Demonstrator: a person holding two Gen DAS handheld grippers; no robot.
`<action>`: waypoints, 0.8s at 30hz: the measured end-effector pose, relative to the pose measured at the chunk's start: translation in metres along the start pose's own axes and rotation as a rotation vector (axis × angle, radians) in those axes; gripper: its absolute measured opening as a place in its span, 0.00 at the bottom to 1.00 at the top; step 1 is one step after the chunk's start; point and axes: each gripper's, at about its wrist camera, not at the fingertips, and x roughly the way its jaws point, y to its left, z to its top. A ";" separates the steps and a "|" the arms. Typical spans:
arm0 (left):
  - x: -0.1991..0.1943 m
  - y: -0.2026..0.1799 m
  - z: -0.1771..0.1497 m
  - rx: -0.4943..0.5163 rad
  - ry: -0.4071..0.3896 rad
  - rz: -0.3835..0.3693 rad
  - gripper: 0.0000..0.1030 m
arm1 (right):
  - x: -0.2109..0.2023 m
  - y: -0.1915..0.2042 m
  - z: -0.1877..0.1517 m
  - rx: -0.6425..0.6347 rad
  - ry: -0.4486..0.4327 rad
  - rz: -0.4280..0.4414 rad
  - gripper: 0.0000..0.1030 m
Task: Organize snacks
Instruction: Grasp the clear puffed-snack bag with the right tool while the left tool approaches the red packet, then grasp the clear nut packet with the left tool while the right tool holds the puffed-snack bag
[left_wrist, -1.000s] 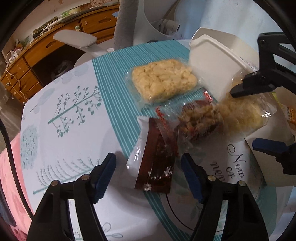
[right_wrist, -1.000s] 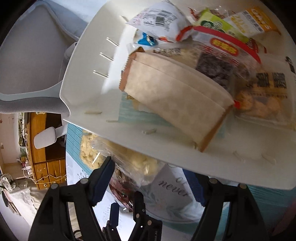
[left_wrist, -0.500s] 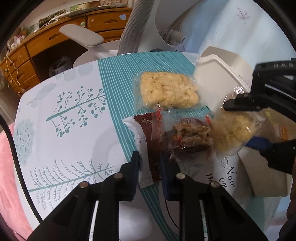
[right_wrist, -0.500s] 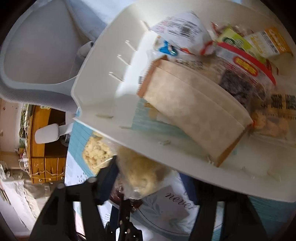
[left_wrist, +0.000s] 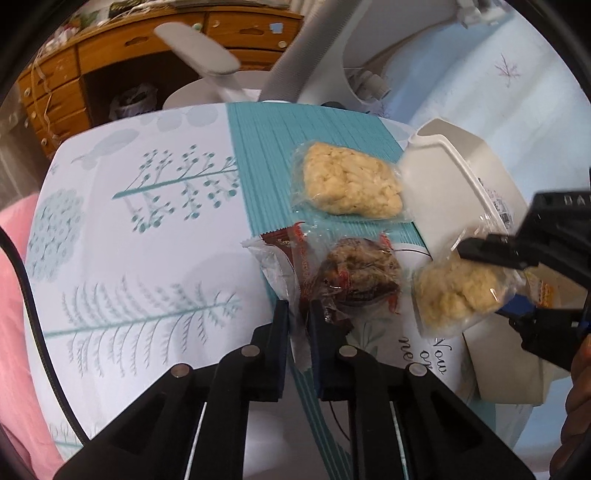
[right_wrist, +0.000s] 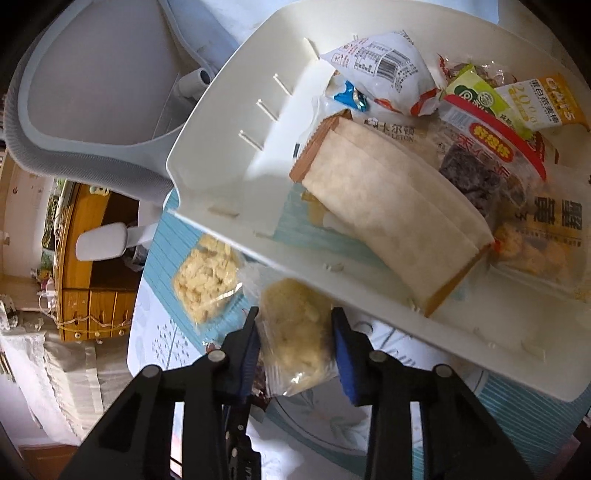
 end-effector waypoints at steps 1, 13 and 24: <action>-0.003 0.003 -0.002 -0.018 0.002 -0.004 0.08 | -0.002 -0.002 -0.002 0.000 0.009 0.004 0.35; -0.050 0.027 -0.030 -0.122 -0.028 -0.026 0.05 | -0.028 -0.017 -0.028 -0.106 0.038 0.005 0.34; -0.131 0.019 -0.045 -0.150 -0.155 -0.064 0.02 | -0.072 -0.031 -0.072 -0.279 0.039 0.030 0.33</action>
